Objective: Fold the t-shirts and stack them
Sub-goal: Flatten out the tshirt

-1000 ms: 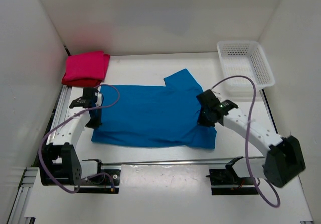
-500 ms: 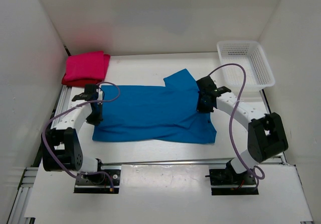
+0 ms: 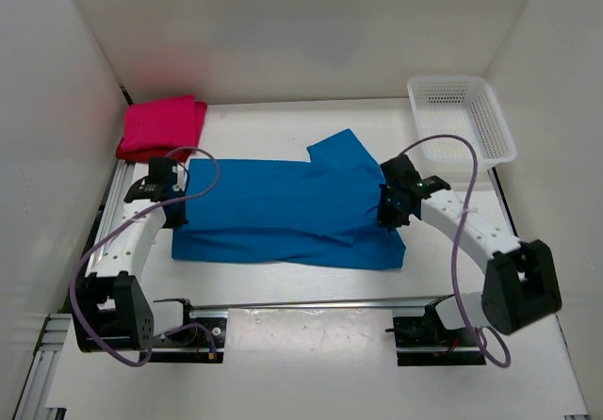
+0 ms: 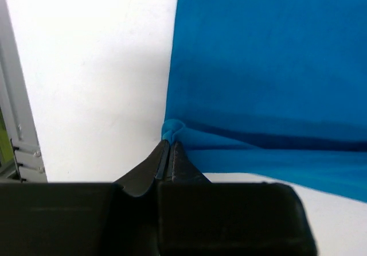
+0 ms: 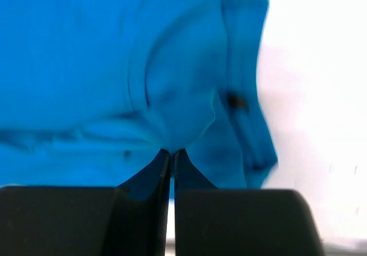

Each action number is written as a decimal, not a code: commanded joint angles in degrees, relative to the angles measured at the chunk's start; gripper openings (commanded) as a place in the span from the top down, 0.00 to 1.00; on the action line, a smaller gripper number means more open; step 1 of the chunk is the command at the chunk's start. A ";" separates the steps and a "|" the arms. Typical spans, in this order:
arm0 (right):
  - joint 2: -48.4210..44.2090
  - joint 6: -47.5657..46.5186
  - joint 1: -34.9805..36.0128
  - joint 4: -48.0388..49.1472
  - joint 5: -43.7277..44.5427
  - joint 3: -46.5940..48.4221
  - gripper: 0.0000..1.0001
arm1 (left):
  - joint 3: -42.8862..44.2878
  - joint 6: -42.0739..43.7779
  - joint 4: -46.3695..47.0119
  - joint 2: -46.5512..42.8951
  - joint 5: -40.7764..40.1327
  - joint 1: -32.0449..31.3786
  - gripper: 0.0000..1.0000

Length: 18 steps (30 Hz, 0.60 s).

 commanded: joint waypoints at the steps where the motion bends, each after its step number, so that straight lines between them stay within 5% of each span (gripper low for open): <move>1: -5.53 1.67 -0.57 -2.84 -3.46 -2.38 1.00 | -2.55 0.01 -1.58 -2.03 -2.86 0.90 0.90; 3: 0.31 -2.01 -5.47 -2.84 -4.68 3.74 1.00 | 2.34 0.01 -0.70 2.17 0.56 0.90 0.90; 5: 8.74 -6.39 -9.70 -9.11 -8.62 26.70 1.00 | 19.79 0.01 -2.10 14.28 -0.13 -0.85 0.90; 6: 20.02 -7.12 -13.11 -13.87 -9.95 39.33 1.00 | 28.39 0.01 -3.58 19.20 -1.18 -1.47 0.90; 7: 26.13 -7.12 -14.54 -19.22 -11.27 68.78 1.00 | 49.27 0.01 -8.30 28.91 -1.80 -1.47 0.90; 9: 40.87 -3.81 -18.83 -29.63 -14.60 99.78 1.00 | 73.35 0.01 -13.24 37.93 -2.42 -1.47 0.90; 10: 40.96 -1.09 -20.51 -28.34 -17.41 106.19 1.00 | 93.31 0.01 -14.75 44.06 -3.12 -1.47 0.90; 12: 22.90 6.89 -24.64 -6.09 -24.08 83.18 1.00 | 98.17 0.01 -10.75 43.61 -4.53 -2.00 0.90; 13: 16.15 8.68 -25.27 2.35 -23.16 70.35 1.00 | 94.08 0.01 -6.63 40.72 -4.01 -2.00 0.90; 14: 10.78 9.39 -25.28 8.79 -21.49 53.17 1.00 | 78.82 0.01 3.59 31.99 -4.00 -2.00 0.90; 18: 1.68 2.57 -25.28 6.86 -20.24 45.36 1.00 | 60.23 0.01 8.44 21.54 1.97 -2.53 0.90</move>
